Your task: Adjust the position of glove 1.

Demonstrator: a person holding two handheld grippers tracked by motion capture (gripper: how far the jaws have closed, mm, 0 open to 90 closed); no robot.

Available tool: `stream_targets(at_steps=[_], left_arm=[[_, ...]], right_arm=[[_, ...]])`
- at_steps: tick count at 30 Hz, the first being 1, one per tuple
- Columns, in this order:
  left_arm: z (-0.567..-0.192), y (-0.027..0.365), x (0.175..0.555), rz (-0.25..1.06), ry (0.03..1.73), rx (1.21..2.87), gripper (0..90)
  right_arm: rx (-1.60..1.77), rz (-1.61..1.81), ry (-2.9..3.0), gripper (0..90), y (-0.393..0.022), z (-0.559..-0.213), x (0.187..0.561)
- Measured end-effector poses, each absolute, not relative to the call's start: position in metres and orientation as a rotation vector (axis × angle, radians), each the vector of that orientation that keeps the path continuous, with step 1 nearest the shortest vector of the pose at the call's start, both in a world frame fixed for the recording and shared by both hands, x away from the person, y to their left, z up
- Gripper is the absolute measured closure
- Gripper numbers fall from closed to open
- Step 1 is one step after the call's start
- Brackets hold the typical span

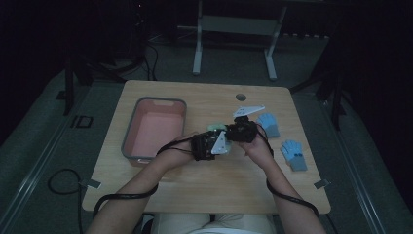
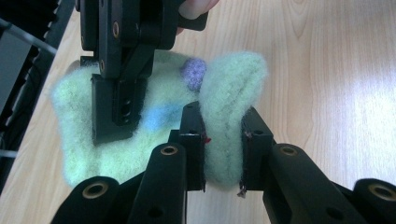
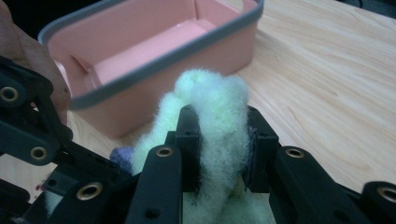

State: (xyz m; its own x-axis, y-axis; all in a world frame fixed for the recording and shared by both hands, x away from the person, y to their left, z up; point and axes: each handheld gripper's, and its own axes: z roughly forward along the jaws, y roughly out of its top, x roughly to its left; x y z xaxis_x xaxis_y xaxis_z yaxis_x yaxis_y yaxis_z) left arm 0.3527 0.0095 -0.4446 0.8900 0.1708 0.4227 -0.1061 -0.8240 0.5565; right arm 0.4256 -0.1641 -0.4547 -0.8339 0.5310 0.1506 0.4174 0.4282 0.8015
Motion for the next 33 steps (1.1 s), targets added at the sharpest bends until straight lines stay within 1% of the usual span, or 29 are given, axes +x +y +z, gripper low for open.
stream_targets(at_steps=[6,15,27,33], left_arm=[[-0.436,0.025,0.354,0.644,0.056,2.491,75.2],[-0.425,0.06,0.358,0.675,0.108,2.541,75.3],[-0.417,0.11,0.357,0.7,0.18,2.581,75.4],[-0.421,0.136,0.357,0.694,0.195,2.6,75.3]], right_arm=[[0.828,1.396,2.553,72.0,-0.146,-0.446,0.43],[0.767,1.411,2.565,72.0,-0.104,-0.435,0.439],[0.719,1.468,2.591,71.9,-0.048,-0.432,0.447],[0.718,1.493,2.606,71.9,-0.02,-0.436,0.449]])
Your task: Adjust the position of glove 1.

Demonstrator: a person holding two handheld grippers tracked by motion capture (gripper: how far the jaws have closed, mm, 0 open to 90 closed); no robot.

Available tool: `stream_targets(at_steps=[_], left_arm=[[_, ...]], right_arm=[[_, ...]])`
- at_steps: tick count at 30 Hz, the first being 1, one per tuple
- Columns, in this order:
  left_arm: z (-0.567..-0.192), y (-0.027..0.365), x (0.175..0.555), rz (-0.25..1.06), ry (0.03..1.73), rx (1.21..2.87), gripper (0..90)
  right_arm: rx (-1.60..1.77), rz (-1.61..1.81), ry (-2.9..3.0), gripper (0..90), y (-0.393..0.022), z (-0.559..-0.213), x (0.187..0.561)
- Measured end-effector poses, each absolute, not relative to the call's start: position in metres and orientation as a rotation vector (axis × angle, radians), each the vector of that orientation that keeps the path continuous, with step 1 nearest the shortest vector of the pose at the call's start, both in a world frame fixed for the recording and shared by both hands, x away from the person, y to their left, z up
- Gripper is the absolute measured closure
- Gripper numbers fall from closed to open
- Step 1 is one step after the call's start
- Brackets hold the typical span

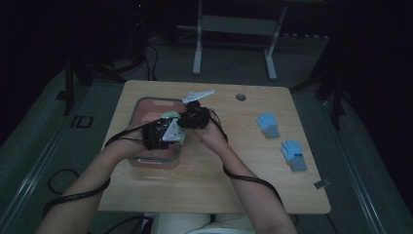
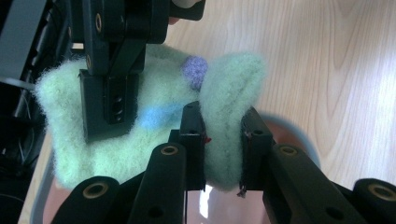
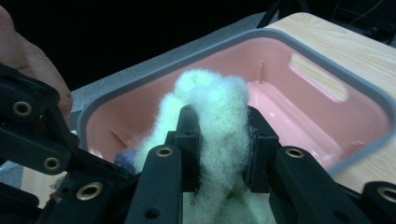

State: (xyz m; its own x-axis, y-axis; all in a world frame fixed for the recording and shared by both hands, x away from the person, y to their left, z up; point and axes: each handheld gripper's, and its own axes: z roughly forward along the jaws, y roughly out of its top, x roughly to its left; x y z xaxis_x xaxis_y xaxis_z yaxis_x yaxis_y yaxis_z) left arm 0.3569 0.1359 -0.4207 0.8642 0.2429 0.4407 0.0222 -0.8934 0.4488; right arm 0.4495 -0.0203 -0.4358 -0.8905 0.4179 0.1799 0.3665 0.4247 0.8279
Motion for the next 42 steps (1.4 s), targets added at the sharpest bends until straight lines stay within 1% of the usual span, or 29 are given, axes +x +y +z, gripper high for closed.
stream_targets(at_steps=[8,14,18,20,22,23,26,27,29,31,33,34,35,36,37,38,39,42], left_arm=[[-0.439,0.163,0.363,0.646,0.206,2.621,75.3],[-0.458,0.165,0.371,0.597,0.24,2.665,75.3],[-0.473,0.166,0.381,0.538,0.267,2.671,75.3],[-0.478,0.166,0.385,0.538,0.258,2.683,75.2],[-0.481,0.165,0.388,0.537,0.237,2.694,75.1],[-0.483,0.164,0.39,0.511,0.235,2.71,75.1],[-0.488,0.16,0.395,0.432,0.23,2.757,74.9],[-0.492,0.158,0.396,0.427,0.212,2.782,74.7],[-0.495,0.155,0.396,0.406,0.208,2.787,74.0],[-0.496,0.154,0.397,0.38,0.22,2.782,72.7],[-0.496,0.154,0.397,0.37,0.231,2.787,69.0],[-0.495,0.155,0.398,0.377,0.252,2.783,66.3],[-0.493,0.156,0.399,0.396,0.287,2.777,61.3],[-0.491,0.157,0.399,0.414,0.342,2.751,49.7],[-0.491,0.157,0.399,0.414,0.342,2.751,40.7],[-0.484,0.163,0.4,0.399,0.405,2.709,31.6],[-0.481,0.165,0.4,0.385,0.432,2.683,26.6],[-0.473,0.17,0.401,0.404,0.483,2.641,22.7]], right_arm=[[0.731,1.48,2.638,71.9,0.009,-0.451,0.453],[0.748,1.428,2.663,71.7,0.019,-0.466,0.455],[0.773,1.365,2.66,71.4,0.024,-0.476,0.456],[0.792,1.34,2.651,70.5,0.025,-0.481,0.456],[0.814,1.344,2.643,66.6,0.025,-0.481,0.458],[0.818,1.335,2.645,64.6,0.025,-0.481,0.459],[0.847,1.304,2.633,53.9,0.022,-0.48,0.461],[0.862,1.315,2.627,50.9,0.02,-0.48,0.462],[0.894,1.312,2.593,47.2,0.014,-0.478,0.464],[0.91,1.321,2.574,41.7,0.007,-0.477,0.465],[0.927,1.326,2.555,36.7,0.0,-0.476,0.467],[0.935,1.342,2.545,32.6,-0.004,-0.475,0.468],[0.943,1.348,2.535,29.9,-0.008,-0.473,0.468],[0.937,1.353,2.528,27.1,-0.012,-0.471,0.468],[0.937,1.353,2.528,27.1,-0.012,-0.471,0.468],[0.92,1.382,2.529,19.2,-0.022,-0.467,0.466],[0.92,1.387,2.529,18.6,-0.026,-0.465,0.466],[0.927,1.436,2.503,17.0,-0.041,-0.461,0.464]])
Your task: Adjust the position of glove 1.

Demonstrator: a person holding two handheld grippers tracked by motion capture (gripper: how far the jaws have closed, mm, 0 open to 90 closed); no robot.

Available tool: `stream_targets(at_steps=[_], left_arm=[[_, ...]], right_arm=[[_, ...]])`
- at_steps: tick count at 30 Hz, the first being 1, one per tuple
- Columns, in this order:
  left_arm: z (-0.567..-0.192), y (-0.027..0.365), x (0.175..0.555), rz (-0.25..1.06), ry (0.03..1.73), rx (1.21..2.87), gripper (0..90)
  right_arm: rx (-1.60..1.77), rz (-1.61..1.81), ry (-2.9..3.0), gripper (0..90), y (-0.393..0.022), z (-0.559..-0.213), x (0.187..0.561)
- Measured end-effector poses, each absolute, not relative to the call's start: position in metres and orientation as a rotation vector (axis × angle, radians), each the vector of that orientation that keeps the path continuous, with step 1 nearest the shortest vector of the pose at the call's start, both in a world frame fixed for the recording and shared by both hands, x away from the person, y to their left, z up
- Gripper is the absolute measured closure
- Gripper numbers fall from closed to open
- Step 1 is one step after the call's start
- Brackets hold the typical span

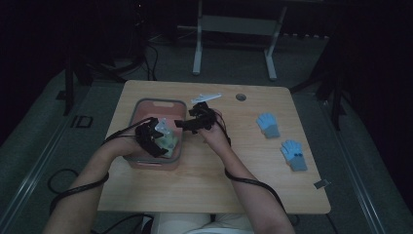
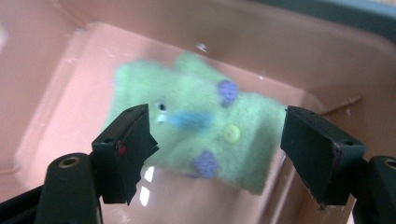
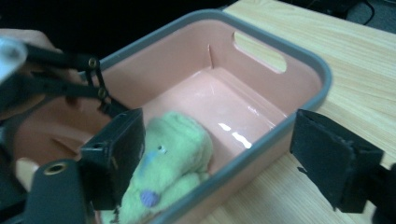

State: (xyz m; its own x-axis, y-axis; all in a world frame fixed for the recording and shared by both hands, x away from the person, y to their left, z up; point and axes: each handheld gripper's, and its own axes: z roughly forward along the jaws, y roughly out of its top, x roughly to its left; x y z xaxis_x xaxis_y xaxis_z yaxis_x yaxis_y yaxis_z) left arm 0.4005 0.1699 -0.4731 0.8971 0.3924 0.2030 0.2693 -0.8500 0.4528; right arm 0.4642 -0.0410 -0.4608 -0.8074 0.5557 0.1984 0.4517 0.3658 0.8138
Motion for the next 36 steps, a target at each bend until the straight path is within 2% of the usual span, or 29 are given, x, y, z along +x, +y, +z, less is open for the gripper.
stream_targets(at_steps=[4,10,17,26,31,36], left_arm=[[-0.462,0.172,0.4,0.412,0.554,2.545,14.0],[-0.441,0.166,0.394,0.46,0.64,2.393,7.8],[-0.43,0.148,0.38,0.445,0.65,2.233,8.0],[-0.426,0.103,0.351,0.461,0.661,2.18,8.7],[-0.438,0.075,0.329,0.445,0.594,2.202,8.8],[-0.451,0.062,0.319,0.444,0.589,2.187,8.8]], right_arm=[[0.935,1.481,2.485,17.0,-0.059,-0.455,0.459],[0.888,1.408,2.499,16.9,-0.08,-0.45,0.443],[0.845,1.396,2.501,16.8,-0.103,-0.447,0.428],[0.856,1.359,2.53,22.6,-0.138,-0.452,0.418],[0.918,1.388,2.471,14.7,-0.159,-0.457,0.413],[0.907,1.378,2.437,12.1,-0.179,-0.461,0.406]])
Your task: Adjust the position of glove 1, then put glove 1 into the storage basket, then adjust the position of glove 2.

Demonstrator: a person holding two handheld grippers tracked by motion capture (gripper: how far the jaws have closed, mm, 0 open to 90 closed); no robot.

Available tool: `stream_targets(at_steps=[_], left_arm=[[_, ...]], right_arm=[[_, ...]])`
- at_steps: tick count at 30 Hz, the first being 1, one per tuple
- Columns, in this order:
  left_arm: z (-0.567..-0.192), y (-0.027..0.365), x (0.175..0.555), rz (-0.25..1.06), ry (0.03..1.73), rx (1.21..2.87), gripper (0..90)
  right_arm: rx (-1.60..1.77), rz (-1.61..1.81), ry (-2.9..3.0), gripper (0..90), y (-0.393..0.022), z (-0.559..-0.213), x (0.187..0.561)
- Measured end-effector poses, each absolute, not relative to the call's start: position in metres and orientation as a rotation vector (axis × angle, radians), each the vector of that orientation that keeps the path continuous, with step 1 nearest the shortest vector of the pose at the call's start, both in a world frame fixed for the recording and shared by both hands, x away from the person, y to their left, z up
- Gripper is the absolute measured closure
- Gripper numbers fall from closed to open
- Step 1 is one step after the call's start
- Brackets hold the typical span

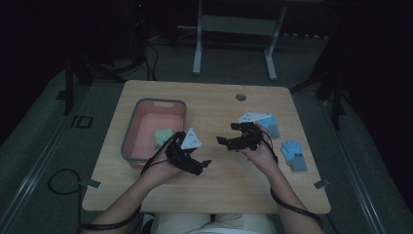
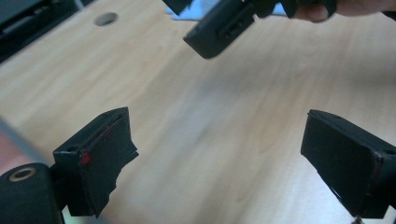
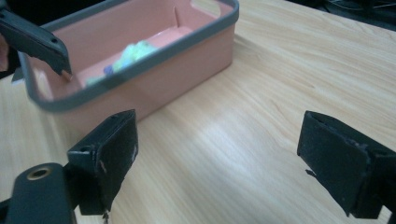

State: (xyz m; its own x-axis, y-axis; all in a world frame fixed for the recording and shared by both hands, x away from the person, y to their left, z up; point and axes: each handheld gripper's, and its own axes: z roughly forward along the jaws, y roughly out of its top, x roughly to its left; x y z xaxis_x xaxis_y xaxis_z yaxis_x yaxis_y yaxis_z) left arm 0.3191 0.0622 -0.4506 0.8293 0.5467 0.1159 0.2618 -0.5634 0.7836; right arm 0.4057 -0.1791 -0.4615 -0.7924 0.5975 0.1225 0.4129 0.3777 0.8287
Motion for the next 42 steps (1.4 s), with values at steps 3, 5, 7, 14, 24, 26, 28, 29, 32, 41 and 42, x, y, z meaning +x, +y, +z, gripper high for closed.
stream_targets(at_steps=[3,5,7,14,24,26,28,29,32,41,42], left_arm=[[-0.46,0.054,0.313,0.461,0.571,2.204,8.8],[-0.465,0.05,0.31,0.459,0.571,2.197,8.8],[-0.47,0.047,0.306,0.475,0.569,2.183,8.8],[-0.491,0.033,0.292,0.477,0.548,2.138,8.8],[-0.522,0.034,0.286,0.484,0.549,2.11,8.7],[-0.528,0.036,0.285,0.476,0.552,2.111,8.7],[-0.534,0.037,0.284,0.471,0.562,2.108,8.7],[-0.536,0.038,0.283,0.467,0.565,2.104,8.7],[-0.54,0.04,0.282,0.456,0.559,2.106,8.7],[-0.536,0.051,0.281,0.476,0.544,2.091,8.7],[-0.536,0.051,0.281,0.476,0.544,2.091,8.7]], right_arm=[[0.917,1.374,2.426,11.8,-0.189,-0.464,0.403],[0.918,1.387,2.403,11.9,-0.198,-0.465,0.401],[0.925,1.414,2.372,14.9,-0.206,-0.465,0.398],[0.955,1.342,2.23,37.6,-0.241,-0.471,0.393],[1.073,1.202,2.089,51.9,-0.301,-0.468,0.421],[1.087,1.179,2.074,54.0,-0.31,-0.466,0.428],[1.094,1.148,2.06,56.1,-0.319,-0.465,0.436],[1.106,1.138,2.058,58.3,-0.323,-0.466,0.441],[1.144,1.08,2.076,62.0,-0.33,-0.474,0.455],[1.338,0.93,2.131,64.4,-0.334,-0.508,0.5],[1.336,0.909,2.129,63.4,-0.333,-0.511,0.504]])
